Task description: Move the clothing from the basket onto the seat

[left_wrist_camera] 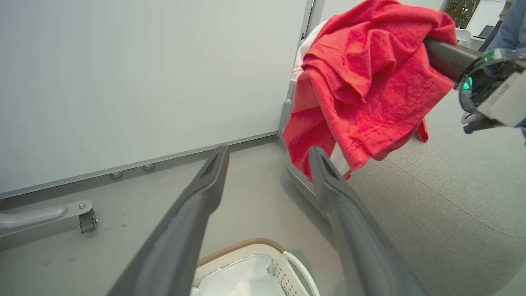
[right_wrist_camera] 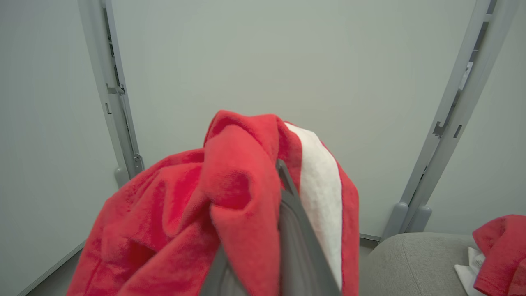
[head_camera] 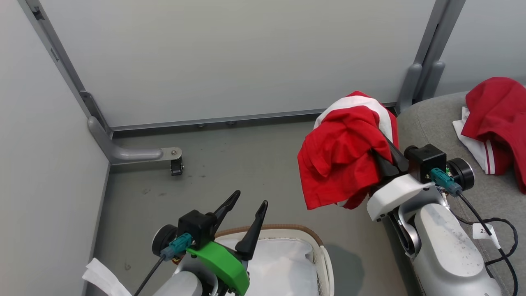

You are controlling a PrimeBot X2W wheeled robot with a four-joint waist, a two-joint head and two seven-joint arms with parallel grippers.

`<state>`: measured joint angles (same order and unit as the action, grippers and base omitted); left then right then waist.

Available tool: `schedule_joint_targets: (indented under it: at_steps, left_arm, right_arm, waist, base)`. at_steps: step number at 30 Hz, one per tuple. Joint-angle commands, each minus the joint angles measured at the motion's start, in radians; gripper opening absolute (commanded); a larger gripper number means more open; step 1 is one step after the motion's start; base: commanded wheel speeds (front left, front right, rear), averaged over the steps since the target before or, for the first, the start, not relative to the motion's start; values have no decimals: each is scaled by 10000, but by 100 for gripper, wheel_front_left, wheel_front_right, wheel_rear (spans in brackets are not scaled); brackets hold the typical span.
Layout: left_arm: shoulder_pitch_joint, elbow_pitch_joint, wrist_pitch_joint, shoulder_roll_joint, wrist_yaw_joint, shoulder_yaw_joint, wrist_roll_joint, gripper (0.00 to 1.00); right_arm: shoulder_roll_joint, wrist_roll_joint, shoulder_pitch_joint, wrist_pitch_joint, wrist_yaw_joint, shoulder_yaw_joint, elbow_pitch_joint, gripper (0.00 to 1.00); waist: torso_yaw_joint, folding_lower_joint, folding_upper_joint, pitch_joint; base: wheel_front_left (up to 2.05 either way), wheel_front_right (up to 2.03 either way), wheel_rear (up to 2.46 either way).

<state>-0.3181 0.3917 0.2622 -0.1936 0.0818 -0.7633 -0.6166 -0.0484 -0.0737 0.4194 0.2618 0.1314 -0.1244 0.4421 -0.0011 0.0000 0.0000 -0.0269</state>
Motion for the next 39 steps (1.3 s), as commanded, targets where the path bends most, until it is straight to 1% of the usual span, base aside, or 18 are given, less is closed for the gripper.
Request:
schedule_joint_targets:
  at_steps: [1,4,11,15,19,20,21,27,31,34,39]
  left_arm:
    - [201,-83,33,29,2,141,128,100]
    - [436,-204,34,94,69,426,429,100]
    - [611,-181,35,224,182,731,913,100]
    - [659,-187,35,288,226,836,1133,100]
    - [707,-253,34,329,234,958,1340,100]
    - [701,-252,35,352,232,988,1406,100]
    - [661,-299,35,434,236,1053,1502,100]
    - [377,-275,36,574,320,1084,1770,100]
    - [223,-229,36,566,388,1096,1935,100]
    - [116,-184,36,585,417,1062,1999,100]
    - [29,-105,36,528,459,935,2053,100]
  right_arm:
    - [-37,-41,-135,49,-14,59,-38,0]
    - [-39,-13,-234,49,-14,146,-23,0]
    - [-39,16,-237,49,-14,251,10,0]
    - [-37,-47,-158,49,-15,224,-85,0]
    - [-46,223,-75,49,-15,235,-107,0]
    - [-39,260,-49,49,-15,306,-140,0]
    - [-37,303,7,49,-15,382,-187,0]
    - [-33,346,22,49,-15,551,-306,0]
    - [-34,301,34,49,-15,596,-341,0]
    - [-28,297,-24,49,-15,633,-360,0]
    - [-27,360,-154,49,-15,644,-382,0]
  waist:
    - [-45,0,0,2]
    - [-103,0,0,7]
    - [-235,0,0,19]
    - [-505,0,0,139]
    - [-1065,0,0,387]
    - [-1255,0,0,465]
    - [-1624,0,0,668]
    - [-2774,0,0,1175]
    - [-3459,0,0,1439]
    - [-3850,0,0,1564]
    - [-4187,0,0,1668]
  base:
    - [0,0,0]
    - [0,0,0]
    - [0,0,0]
    - [0,0,0]
    - [0,0,0]
    - [0,0,0]
    - [0,0,0]
    - [0,0,0]
    - [0,0,0]
    - [0,0,0]
    - [0,0,0]
